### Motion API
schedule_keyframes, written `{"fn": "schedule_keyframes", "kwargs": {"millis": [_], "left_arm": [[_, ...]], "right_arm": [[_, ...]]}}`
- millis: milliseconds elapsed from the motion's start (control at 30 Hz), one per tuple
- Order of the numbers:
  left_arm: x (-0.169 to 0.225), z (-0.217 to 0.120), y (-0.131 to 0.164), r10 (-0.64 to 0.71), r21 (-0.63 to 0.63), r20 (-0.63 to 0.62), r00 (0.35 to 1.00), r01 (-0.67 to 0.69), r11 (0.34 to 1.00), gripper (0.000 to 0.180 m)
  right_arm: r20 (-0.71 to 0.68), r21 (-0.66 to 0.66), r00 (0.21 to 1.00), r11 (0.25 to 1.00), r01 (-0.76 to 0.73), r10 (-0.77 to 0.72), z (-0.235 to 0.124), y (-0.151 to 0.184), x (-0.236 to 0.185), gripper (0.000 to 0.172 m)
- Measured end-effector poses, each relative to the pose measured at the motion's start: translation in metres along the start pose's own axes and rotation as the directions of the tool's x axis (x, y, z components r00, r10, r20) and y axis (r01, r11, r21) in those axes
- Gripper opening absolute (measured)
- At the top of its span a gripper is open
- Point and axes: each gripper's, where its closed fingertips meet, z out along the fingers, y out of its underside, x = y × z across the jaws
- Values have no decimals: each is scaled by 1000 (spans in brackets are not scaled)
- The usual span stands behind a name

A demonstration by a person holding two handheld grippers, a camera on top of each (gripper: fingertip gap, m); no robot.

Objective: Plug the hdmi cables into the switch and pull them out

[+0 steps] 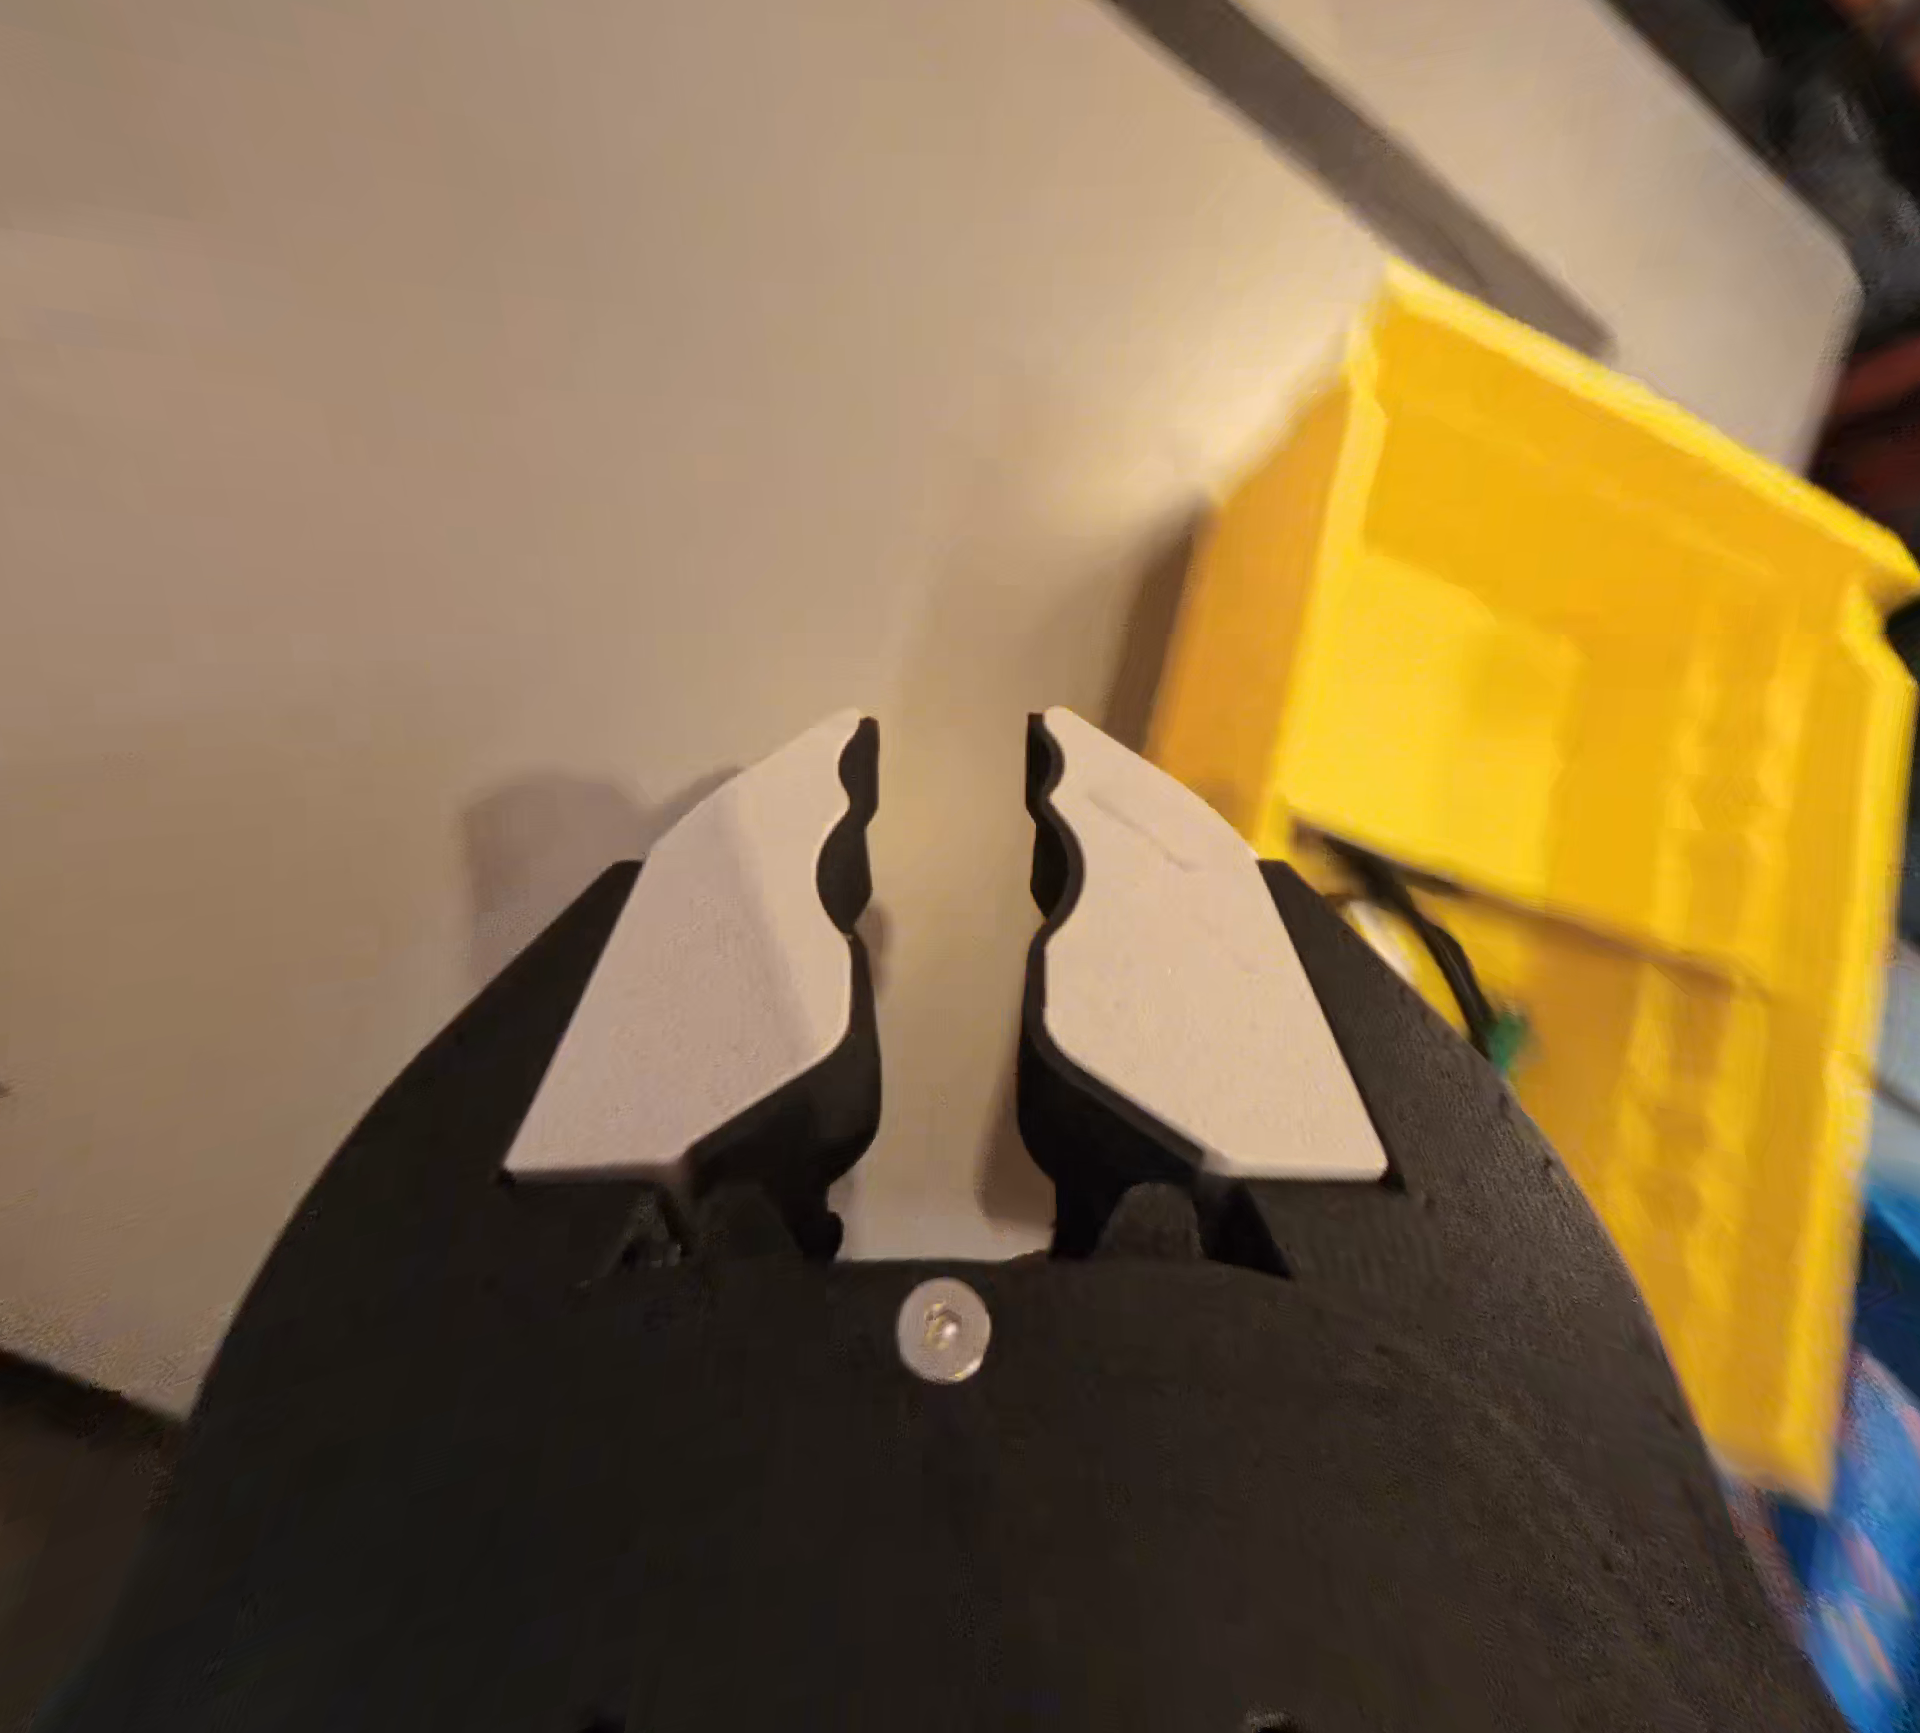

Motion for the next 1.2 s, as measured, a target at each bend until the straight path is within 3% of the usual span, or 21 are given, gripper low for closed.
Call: {"fn": "schedule_keyframes", "kwargs": {"millis": [33, 133, 200, 267, 333, 467, 600, 733, 833, 1000, 1200], "left_arm": [[3, 3, 0, -4, 0, -22, 1000, 4, 1000, 22], [15, 15, -1, -13, 20, -100, 995, 15, 1000, 22], [23, 23, -2, -26, 37, -153, 988, 32, 999, 22], [23, 29, 3, -14, 5, -138, 990, 15, 1000, 22], [20, 34, 12, 10, -48, -99, 995, -15, 999, 22], [19, 39, 21, 42, -94, -67, 997, -48, 994, 21], [17, 45, 30, 45, -154, -47, 998, -52, 987, 22], [20, 50, 33, 40, -165, -65, 997, -50, 985, 22], [22, 53, 33, 39, -157, -69, 997, -49, 986, 22], [28, 57, 36, 28, -168, -105, 994, -45, 985, 22], [36, 60, 39, 1, -194, -149, 989, -30, 981, 22]], "right_arm": [[93, 123, 995, 992, 15, -27, 9, -30, -28, 27], [395, 406, 912, 911, -63, -113, 52, -113, -111, 34], [594, 475, 798, 845, -246, -101, 87, -161, -148, 48], [780, 430, 623, 772, -467, -58, 113, -204, -166, 55], [881, 373, 468, 706, -602, -67, 126, -232, -174, 51], [954, 281, 278, 645, -711, -110, 137, -248, -192, 37], [949, 302, 281, 683, -665, -146, 137, -249, -210, 32], [959, 272, 254, 657, -704, -125, 138, -251, -202, 15], [958, 276, 259, 645, -713, -124, 137, -250, -199, 14], [922, 368, 357, 628, -686, -151, 133, -245, -193, 11], [955, 287, 262, 640, -712, -138, 126, -238, -188, 9]]}}
